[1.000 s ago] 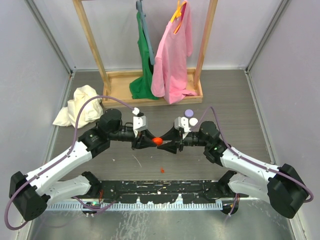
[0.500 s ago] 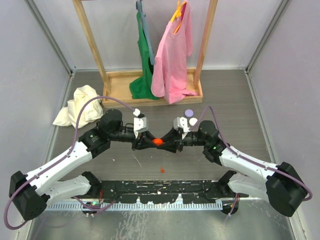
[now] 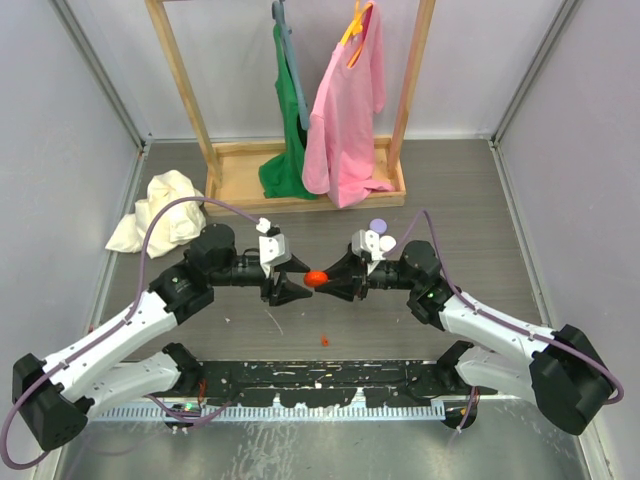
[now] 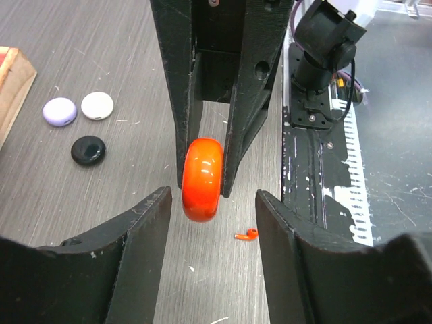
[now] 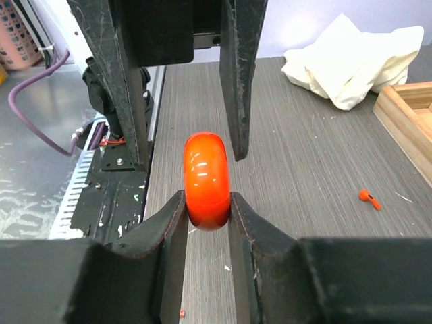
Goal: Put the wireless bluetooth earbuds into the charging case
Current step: Pick up the charging case at the center of the board, then open the charging case.
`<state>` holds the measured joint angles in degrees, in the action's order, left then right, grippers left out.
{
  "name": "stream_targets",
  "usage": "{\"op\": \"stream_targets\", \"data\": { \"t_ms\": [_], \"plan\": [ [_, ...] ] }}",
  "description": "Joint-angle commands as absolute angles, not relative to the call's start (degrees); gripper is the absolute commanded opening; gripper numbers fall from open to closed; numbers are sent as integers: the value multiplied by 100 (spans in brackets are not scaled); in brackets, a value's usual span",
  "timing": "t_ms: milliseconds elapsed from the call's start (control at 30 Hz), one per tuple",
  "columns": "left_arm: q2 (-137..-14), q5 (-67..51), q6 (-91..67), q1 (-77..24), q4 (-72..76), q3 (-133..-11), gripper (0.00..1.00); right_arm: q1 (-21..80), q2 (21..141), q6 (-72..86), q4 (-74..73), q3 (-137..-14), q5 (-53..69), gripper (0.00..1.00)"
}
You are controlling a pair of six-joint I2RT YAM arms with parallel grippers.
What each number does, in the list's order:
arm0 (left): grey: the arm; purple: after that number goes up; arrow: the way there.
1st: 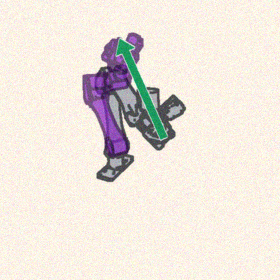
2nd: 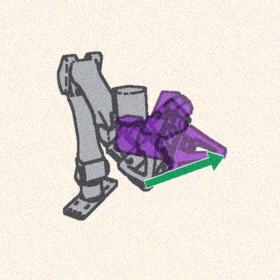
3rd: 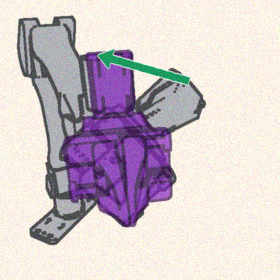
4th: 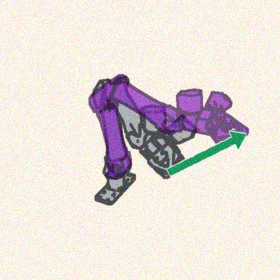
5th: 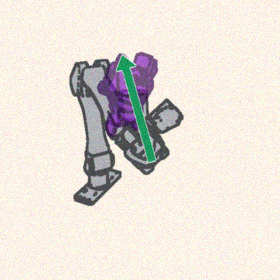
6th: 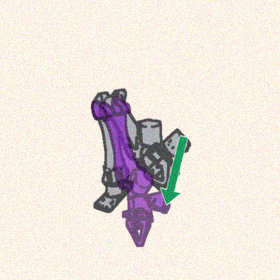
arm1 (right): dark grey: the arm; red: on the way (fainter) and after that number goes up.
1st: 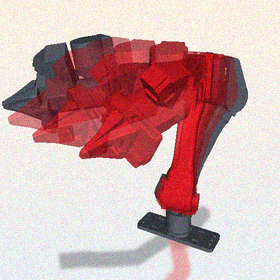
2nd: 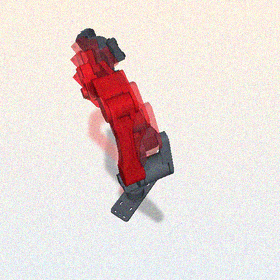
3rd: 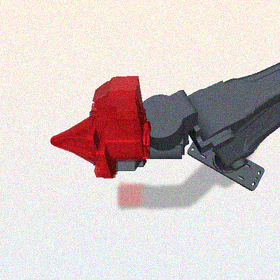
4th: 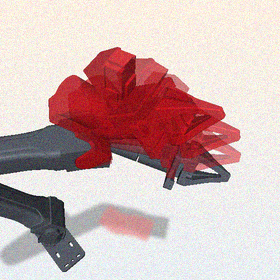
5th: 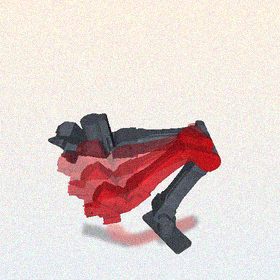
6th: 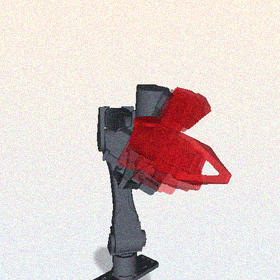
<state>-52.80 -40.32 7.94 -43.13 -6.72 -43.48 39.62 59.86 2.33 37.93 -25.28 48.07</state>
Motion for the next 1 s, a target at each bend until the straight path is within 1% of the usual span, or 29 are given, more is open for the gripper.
{"op": "stream_targets", "data": {
  "t_ms": [0,133,267,733,967],
  "plan": [
    [-5205,-3780,680,-4342,-281,-4336,55,3943,5850,395,4352,-2505,4742,1],
    [-5348,-3570,619,-4334,-270,-4406,60,3938,5880,404,4381,-2496,4754,1],
    [-5462,-3079,445,-4342,-216,-4500,61,3939,5935,370,4403,-2466,4764,1],
    [-5447,-2928,21,-4330,-164,-4755,64,3944,6071,86,4327,-2349,4872,1],
    [-5385,-2461,-22,-4331,-538,-4889,65,3938,5980,-11,4286,-2272,4923,1]
  ]
}}
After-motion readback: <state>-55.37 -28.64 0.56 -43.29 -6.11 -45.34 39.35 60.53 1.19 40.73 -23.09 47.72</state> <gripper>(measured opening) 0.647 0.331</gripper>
